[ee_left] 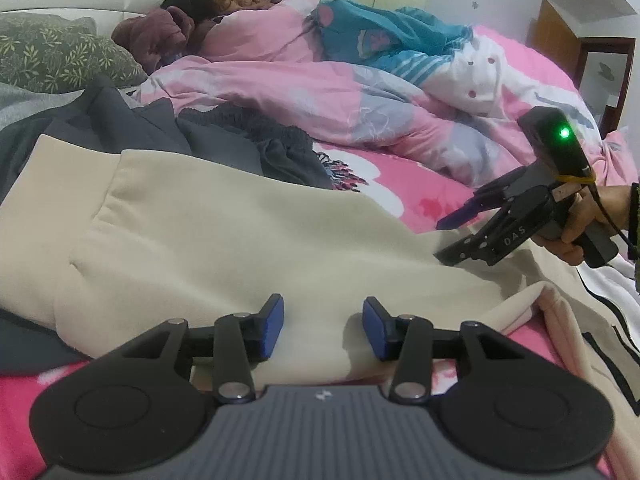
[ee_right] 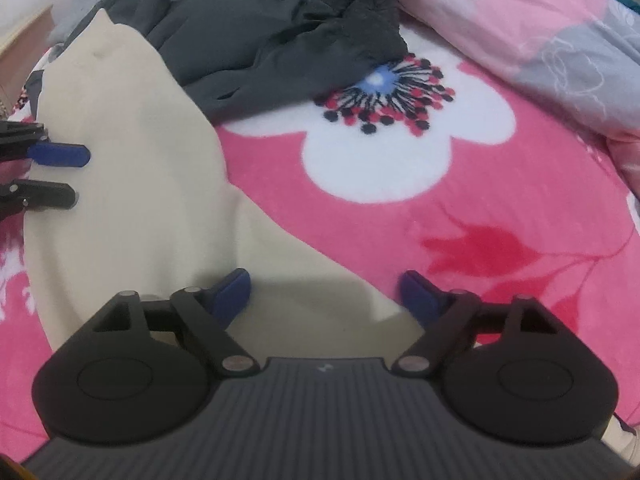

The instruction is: Fold clothes

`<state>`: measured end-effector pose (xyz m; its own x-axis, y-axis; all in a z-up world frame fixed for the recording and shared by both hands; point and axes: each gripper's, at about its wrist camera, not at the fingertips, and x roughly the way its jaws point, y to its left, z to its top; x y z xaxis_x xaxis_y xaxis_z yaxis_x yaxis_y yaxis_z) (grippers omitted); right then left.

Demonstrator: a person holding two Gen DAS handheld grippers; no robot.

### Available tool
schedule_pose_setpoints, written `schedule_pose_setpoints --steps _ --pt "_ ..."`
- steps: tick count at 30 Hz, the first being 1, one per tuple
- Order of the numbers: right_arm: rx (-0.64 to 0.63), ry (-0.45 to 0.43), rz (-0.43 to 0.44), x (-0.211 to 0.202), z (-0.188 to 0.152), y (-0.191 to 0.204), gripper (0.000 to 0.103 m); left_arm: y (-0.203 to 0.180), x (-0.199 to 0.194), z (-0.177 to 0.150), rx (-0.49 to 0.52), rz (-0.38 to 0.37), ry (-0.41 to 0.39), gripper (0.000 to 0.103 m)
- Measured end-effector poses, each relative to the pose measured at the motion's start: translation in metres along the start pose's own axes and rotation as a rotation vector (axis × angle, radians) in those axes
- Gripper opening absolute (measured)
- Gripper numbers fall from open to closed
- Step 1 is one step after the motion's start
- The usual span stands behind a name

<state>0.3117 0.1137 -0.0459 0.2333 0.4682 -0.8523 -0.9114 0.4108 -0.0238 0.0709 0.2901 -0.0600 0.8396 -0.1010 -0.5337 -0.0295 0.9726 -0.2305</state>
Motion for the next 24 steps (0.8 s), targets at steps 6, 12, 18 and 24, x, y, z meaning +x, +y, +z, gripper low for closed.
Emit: schedule_pose_setpoints --steps 6,12,18,24 --pt "-0.035 -0.079 -0.04 -0.019 -0.006 0.022 0.004 0.004 -0.004 -0.002 -0.029 -0.01 -0.02 0.045" --pt "-0.039 -0.217 -0.191 -0.036 -0.008 0.026 0.003 0.008 -0.007 -0.003 -0.063 0.013 -0.047 0.044" --pt "0.028 -0.235 -0.267 0.002 -0.012 0.023 0.008 0.009 -0.007 -0.002 -0.071 0.027 -0.047 0.044" --pt "0.359 -0.36 -0.35 -0.041 -0.018 -0.029 0.03 0.008 -0.007 -0.002 -0.06 0.038 -0.043 0.044"
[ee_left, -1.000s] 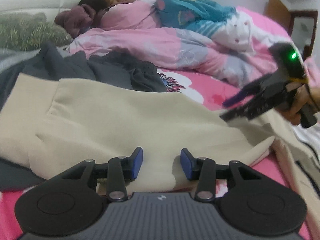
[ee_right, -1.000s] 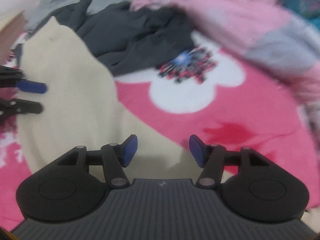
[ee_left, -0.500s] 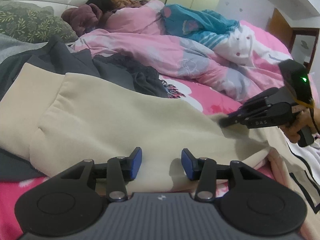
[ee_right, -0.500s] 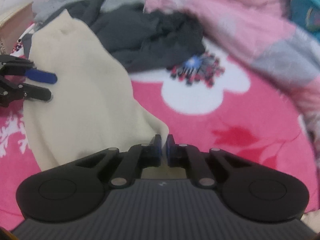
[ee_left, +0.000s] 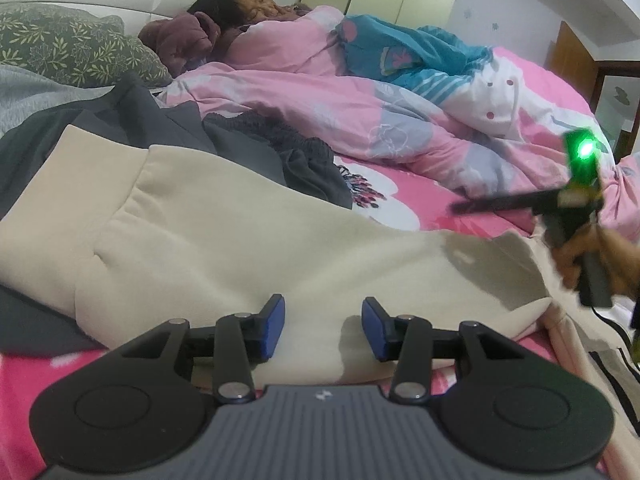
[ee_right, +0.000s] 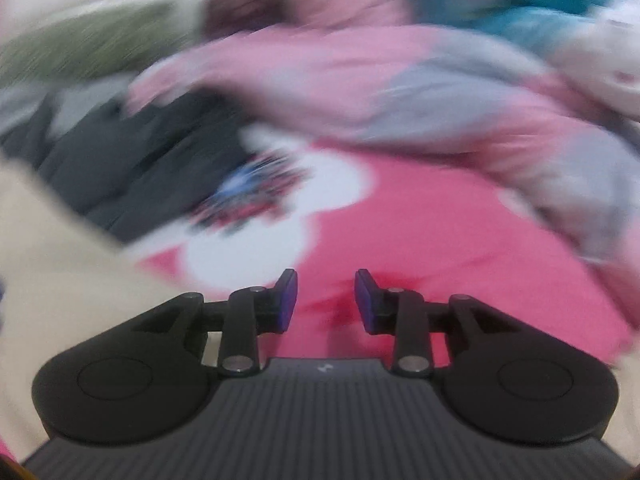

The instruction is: Fold clothes

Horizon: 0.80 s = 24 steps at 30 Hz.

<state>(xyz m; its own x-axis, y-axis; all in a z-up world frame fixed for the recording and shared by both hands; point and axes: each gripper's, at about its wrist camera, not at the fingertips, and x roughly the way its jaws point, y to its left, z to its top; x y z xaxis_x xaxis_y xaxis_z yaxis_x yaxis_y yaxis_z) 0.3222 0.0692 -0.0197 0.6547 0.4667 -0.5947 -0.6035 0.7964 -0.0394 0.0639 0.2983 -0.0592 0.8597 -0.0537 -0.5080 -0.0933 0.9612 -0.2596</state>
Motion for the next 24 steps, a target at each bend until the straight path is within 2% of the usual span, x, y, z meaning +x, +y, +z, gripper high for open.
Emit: schedule_pose_setpoints --steps 3,6,9,10,12,14,18,20,24 --pt "0.172 -0.05 0.031 -0.038 0.007 -0.037 0.03 0.001 0.0 0.0 -0.004 -0.003 -0.001 0.044" --pt "0.183 0.002 0.085 -0.07 0.0 -0.045 0.03 0.002 0.0 -0.001 -0.009 -0.007 -0.002 0.044" --pt "0.113 0.138 0.093 -0.064 -0.019 -0.032 0.029 0.003 0.0 0.0 -0.015 -0.011 -0.003 0.044" --pt "0.088 0.182 0.071 -0.053 -0.027 -0.028 0.029 0.003 0.0 0.0 -0.015 -0.01 -0.004 0.044" --pt "0.118 0.237 0.045 -0.024 -0.036 -0.027 0.026 0.003 0.0 0.0 -0.013 -0.006 -0.003 0.044" --pt "0.192 0.21 0.007 0.001 -0.036 -0.033 0.025 0.002 0.001 0.0 -0.009 0.001 -0.003 0.044" --pt "0.406 0.159 -0.036 0.002 -0.021 -0.052 0.025 0.0 0.001 0.0 0.002 0.008 -0.002 0.044" --pt "0.409 0.147 -0.038 -0.027 -0.016 -0.053 0.025 0.001 0.001 0.0 0.0 0.006 -0.001 0.044" --pt "0.409 0.107 0.045 -0.125 -0.032 -0.058 0.025 0.004 0.003 0.002 -0.013 -0.007 0.011 0.045"
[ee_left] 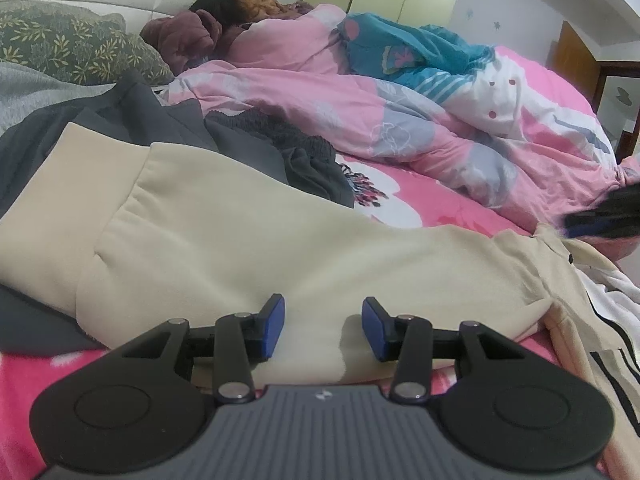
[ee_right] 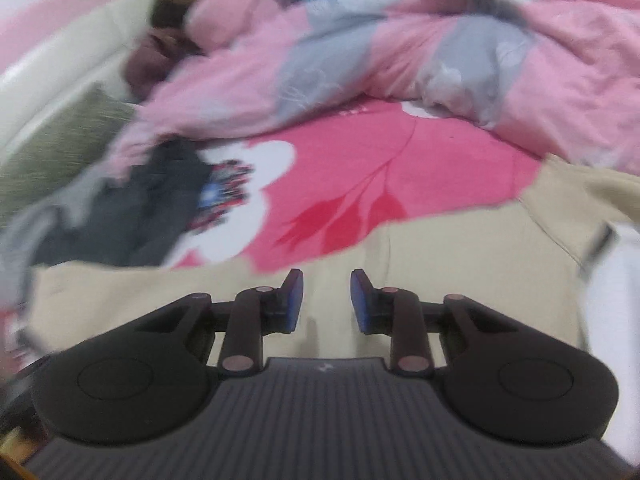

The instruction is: Fold clothes

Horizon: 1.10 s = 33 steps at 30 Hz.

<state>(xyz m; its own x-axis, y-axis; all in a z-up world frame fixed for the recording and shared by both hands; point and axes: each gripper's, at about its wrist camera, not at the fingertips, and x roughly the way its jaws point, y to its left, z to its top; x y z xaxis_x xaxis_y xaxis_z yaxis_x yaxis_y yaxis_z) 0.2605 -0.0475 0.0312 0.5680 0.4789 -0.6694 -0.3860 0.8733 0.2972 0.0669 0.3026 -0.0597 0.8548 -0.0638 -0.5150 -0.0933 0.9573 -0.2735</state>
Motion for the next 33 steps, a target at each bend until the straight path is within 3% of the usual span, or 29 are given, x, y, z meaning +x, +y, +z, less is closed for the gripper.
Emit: schedule_pose_setpoints --steps 5,8,10,14,19,22,25,29,33 --pt "0.037 -0.104 0.038 -0.147 -0.058 -0.014 0.025 0.002 -0.001 0.012 -0.05 0.008 0.056 0.045" --pt "0.057 -0.123 -0.006 -0.2 -0.106 -0.026 0.025 -0.007 -0.011 0.021 -0.072 0.073 0.065 0.064" --pt "0.064 -0.11 -0.062 -0.217 -0.142 -0.037 0.026 -0.018 -0.023 0.025 -0.06 0.108 0.033 0.066" --pt "0.093 -0.089 -0.165 -0.226 -0.2 -0.065 0.026 -0.054 -0.051 0.038 -0.026 0.086 -0.015 0.069" --pt "0.194 -0.106 -0.225 -0.236 -0.254 -0.105 0.026 -0.133 -0.074 0.035 0.095 -0.034 -0.006 0.086" --pt "0.241 -0.096 -0.246 -0.239 -0.28 -0.124 0.026 -0.19 -0.067 0.019 0.197 -0.133 0.056 0.092" --pt "0.313 -0.111 -0.194 -0.25 -0.304 -0.14 0.026 -0.243 -0.049 -0.001 0.282 -0.188 0.165 0.092" --pt "0.411 -0.214 -0.135 -0.284 -0.32 -0.16 0.03 -0.289 -0.026 -0.029 0.333 -0.225 0.264 0.092" --pt "0.479 -0.339 -0.205 -0.316 -0.321 -0.192 0.037 -0.305 -0.011 -0.051 0.309 -0.245 0.349 0.092"
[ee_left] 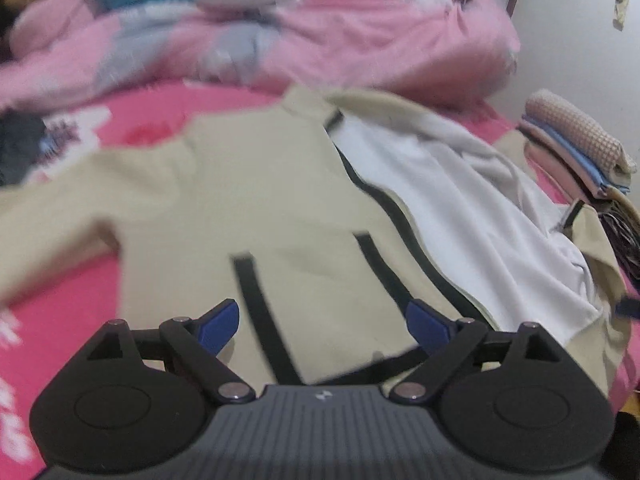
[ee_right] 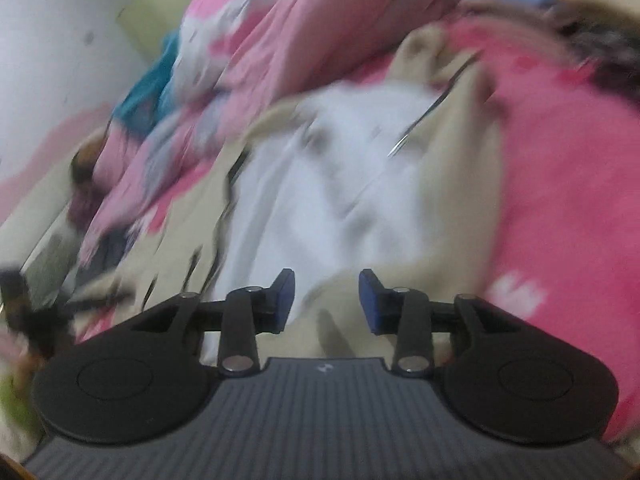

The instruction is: Fold clothes

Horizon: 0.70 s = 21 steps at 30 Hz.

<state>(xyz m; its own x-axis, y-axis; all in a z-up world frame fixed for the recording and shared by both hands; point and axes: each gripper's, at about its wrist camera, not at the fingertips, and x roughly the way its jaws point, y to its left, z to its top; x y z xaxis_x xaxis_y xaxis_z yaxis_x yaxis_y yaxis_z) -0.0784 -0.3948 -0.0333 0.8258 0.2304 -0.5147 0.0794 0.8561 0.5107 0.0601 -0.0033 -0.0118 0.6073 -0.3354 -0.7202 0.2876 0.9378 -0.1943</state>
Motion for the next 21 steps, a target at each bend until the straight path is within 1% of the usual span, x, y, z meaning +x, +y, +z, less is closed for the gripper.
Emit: schedule_pose_setpoints --steps 1,4,5,8,10,11,14,15,18,19,20,21 --pt "-0.013 -0.046 -0.036 -0.002 0.008 -0.004 0.038 0.0 0.005 -0.004 -0.011 -0.004 0.014 0.092" --pt "-0.197 -0.13 -0.105 0.004 0.022 0.008 0.041 0.001 0.022 -0.017 -0.031 0.033 0.056 0.092" --pt "-0.275 -0.141 -0.145 0.012 0.025 0.016 0.041 -0.002 0.021 -0.021 -0.02 0.045 0.038 0.092" --pt "-0.503 -0.16 -0.271 0.042 0.03 0.036 0.041 -0.007 0.023 -0.024 0.012 0.072 0.02 0.095" --pt "-0.601 -0.134 -0.334 0.067 0.035 0.035 0.041 -0.011 0.024 -0.026 0.027 0.089 0.015 0.097" --pt "-0.63 -0.116 -0.366 0.079 0.038 0.033 0.041 -0.013 0.026 -0.026 0.031 0.096 0.012 0.098" --pt "-0.676 -0.045 -0.452 0.109 0.044 0.016 0.041 -0.018 0.03 -0.026 0.037 0.106 0.005 0.102" --pt "-0.68 -0.014 -0.461 0.119 0.047 0.011 0.04 -0.019 0.031 -0.026 0.041 0.108 0.0 0.103" --pt "-0.65 0.019 -0.439 0.124 0.047 -0.005 0.039 -0.021 0.033 -0.028 0.055 0.113 -0.018 0.103" --pt "-0.626 0.014 -0.427 0.122 0.048 -0.008 0.038 -0.022 0.033 -0.029 0.06 0.115 -0.023 0.103" --pt "-0.601 0.008 -0.414 0.12 0.05 -0.011 0.034 -0.022 0.033 -0.03 0.061 0.111 -0.029 0.103" --pt "-0.579 0.002 -0.407 0.117 0.052 -0.013 0.026 -0.021 0.033 -0.031 0.061 0.107 -0.035 0.103"
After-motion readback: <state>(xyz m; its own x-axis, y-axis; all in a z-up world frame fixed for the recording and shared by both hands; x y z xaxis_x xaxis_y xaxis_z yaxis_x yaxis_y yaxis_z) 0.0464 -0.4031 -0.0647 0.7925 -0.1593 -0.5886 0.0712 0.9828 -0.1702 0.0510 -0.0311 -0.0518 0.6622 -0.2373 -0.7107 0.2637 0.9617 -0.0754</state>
